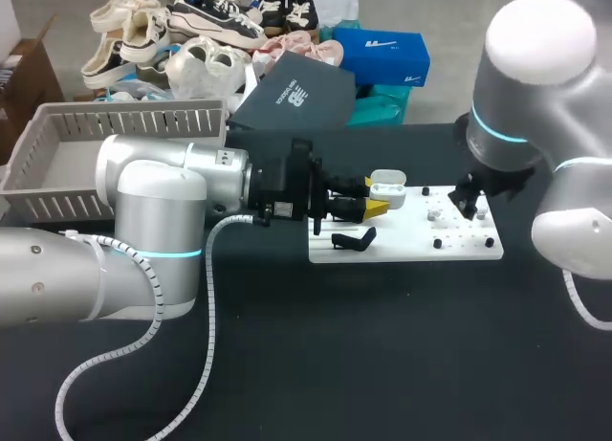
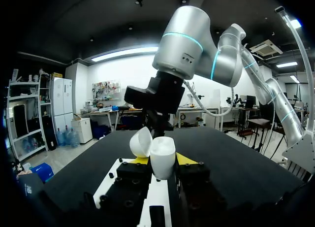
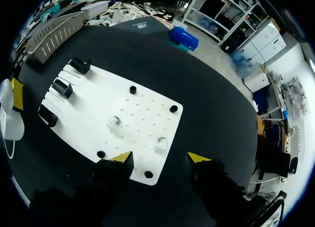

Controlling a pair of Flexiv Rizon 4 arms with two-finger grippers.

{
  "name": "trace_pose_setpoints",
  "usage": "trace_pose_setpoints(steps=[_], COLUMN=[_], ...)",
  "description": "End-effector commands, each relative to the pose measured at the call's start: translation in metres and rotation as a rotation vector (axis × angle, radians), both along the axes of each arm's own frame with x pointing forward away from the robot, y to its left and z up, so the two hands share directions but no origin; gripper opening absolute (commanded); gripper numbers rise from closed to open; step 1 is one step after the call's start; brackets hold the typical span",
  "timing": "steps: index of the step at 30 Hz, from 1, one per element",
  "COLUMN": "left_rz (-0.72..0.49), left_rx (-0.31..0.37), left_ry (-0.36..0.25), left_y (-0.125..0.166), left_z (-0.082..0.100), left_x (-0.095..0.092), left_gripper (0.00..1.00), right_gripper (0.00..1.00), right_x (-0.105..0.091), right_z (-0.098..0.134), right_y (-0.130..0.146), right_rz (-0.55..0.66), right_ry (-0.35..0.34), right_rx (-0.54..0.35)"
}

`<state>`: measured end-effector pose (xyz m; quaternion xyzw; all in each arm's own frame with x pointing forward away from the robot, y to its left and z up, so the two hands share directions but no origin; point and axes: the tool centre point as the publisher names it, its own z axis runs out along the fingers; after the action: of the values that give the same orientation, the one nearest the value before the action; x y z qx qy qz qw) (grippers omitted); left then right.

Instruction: Pick up each earbud case from the left stands, insert the matching earbuds, close the lid, and place the case in the box.

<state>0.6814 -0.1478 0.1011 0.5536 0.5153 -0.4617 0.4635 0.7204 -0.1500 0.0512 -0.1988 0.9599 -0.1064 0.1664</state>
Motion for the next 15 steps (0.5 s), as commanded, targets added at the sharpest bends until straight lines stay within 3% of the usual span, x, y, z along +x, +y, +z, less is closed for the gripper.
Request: trace_pose_setpoints(steps=[1,2,4,15], left_rz=[-0.006,-0.006,-0.006,-0.006], left_rx=[0.000,0.000,0.000,0.000], left_ry=[0.001,0.001,0.001,0.001], left_y=[0.000,0.000,0.000,0.000], left_z=[-0.001,-0.001,-0.001,-0.001], left_x=[0.002,0.002,0.002,0.002], left_gripper=[0.00,0.00,0.00,0.00], right_gripper=[0.64,0.65,0.55,0.53], right_x=[0.004,0.004,0.005,0.015], right_z=[-0.007,-0.007,-0.010,-0.020], right_y=[0.002,0.001,0.000,0.000], right_rz=[-0.022,-0.023,-0.026,-0.045], right_ry=[-0.014,-0.012,-0.004,0.024], right_rx=[-0.042,-0.042,-0.039,-0.025])
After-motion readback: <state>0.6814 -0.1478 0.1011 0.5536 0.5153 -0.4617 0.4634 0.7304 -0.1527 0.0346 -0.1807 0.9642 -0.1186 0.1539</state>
